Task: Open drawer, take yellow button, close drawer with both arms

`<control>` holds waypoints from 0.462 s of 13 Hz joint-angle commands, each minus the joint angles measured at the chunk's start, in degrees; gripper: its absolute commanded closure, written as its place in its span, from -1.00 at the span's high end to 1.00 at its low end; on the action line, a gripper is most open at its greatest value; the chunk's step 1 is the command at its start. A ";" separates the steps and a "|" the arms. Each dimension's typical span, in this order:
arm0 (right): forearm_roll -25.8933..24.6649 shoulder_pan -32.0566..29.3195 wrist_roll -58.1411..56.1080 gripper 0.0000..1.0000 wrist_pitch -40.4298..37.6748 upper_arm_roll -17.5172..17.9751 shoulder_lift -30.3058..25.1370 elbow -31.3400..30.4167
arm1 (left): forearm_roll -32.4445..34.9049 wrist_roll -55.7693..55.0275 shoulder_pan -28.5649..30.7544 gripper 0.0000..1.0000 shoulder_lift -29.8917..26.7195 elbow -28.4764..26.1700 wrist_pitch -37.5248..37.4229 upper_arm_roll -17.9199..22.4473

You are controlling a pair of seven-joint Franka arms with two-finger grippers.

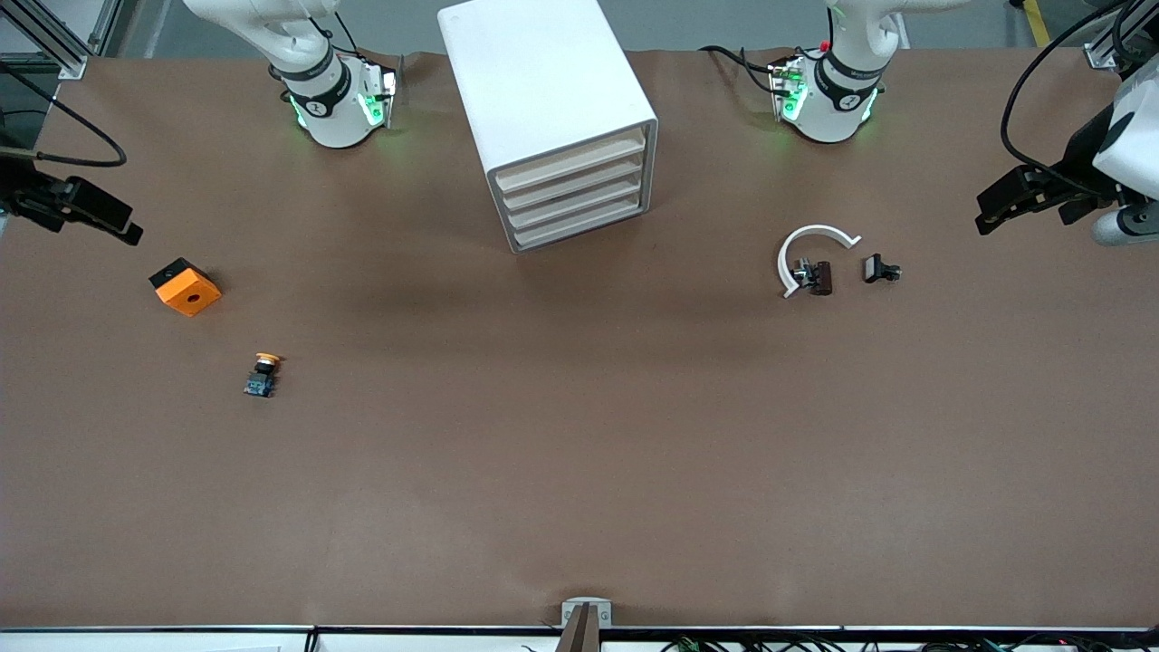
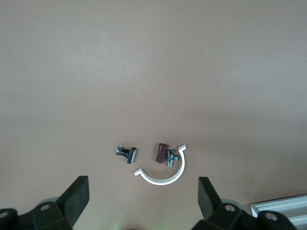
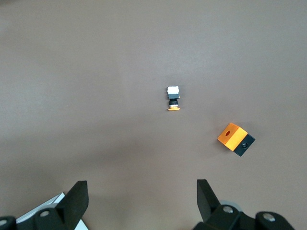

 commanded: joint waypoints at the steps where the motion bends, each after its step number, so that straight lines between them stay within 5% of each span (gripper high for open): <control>1: 0.33 -1.36 -0.47 1.00 -0.74 0.28 0.88 1.99 | -0.85 0.94 -0.55 1.00 -1.91 -1.95 0.10 0.01; 6: 0.60 -9.34 -0.73 1.00 -0.91 6.33 0.62 2.17 | -0.85 0.58 0.94 1.00 -2.17 -2.21 -2.00 0.35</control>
